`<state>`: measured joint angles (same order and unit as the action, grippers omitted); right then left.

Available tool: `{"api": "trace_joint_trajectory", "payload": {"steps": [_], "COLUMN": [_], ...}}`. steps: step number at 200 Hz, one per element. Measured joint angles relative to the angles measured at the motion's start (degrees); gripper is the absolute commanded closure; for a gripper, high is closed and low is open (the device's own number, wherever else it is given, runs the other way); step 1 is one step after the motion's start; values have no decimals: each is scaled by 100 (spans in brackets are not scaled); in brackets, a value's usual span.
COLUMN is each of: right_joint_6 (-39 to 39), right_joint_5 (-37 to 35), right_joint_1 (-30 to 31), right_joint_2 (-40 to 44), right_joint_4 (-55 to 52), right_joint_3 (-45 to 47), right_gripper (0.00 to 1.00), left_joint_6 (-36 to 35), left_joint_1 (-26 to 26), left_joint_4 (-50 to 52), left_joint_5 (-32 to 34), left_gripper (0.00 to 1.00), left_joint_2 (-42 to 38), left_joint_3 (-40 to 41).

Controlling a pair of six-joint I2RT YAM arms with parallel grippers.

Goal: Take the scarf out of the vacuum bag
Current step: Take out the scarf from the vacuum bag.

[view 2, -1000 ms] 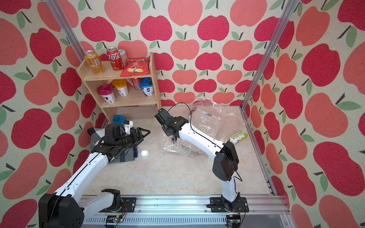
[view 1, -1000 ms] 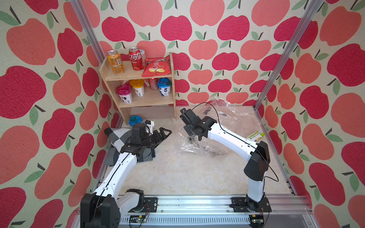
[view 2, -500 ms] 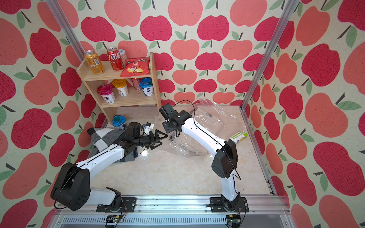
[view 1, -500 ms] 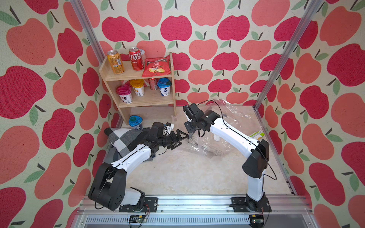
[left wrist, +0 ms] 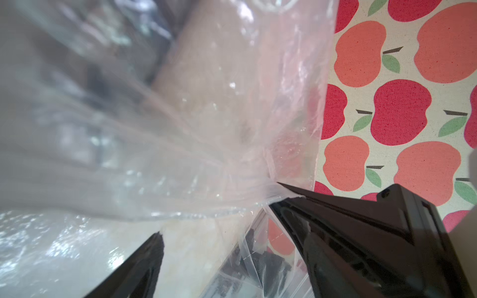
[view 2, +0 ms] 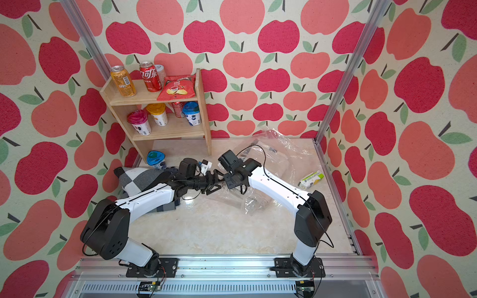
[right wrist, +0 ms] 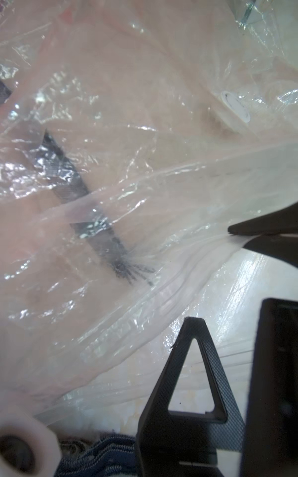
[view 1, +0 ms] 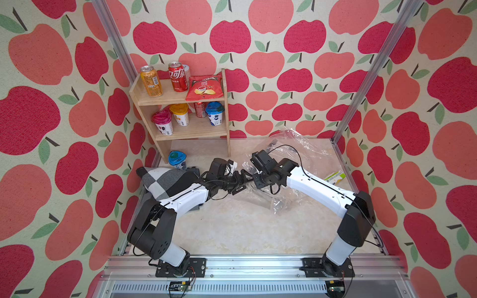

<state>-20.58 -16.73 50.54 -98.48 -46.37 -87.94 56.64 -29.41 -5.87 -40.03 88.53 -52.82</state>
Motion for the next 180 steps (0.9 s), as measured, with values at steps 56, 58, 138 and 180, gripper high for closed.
{"api": "trace_joint_trajectory", "payload": {"steps": [56,58,138,180], "right_joint_6": [-236,-249,-595,-595], "right_joint_5": [76,76,-181,-227], "right_joint_1": [7,7,-11,-11], "right_joint_2": [0,0,-258,-269], "right_joint_4": [197,197,195,192], "right_joint_3": [66,66,-297,-302], "right_gripper": [100,100,100,100], "left_joint_6": [-363,-387,-721,-1119], "left_joint_1": [-66,-66,-142,-166], "left_joint_4": [17,13,-70,-50], "left_joint_5": [170,168,363,527], "left_gripper": [30,31,39,36], "left_joint_2": [372,380,549,1023], "left_joint_3": [-232,-240,-289,-474]}}
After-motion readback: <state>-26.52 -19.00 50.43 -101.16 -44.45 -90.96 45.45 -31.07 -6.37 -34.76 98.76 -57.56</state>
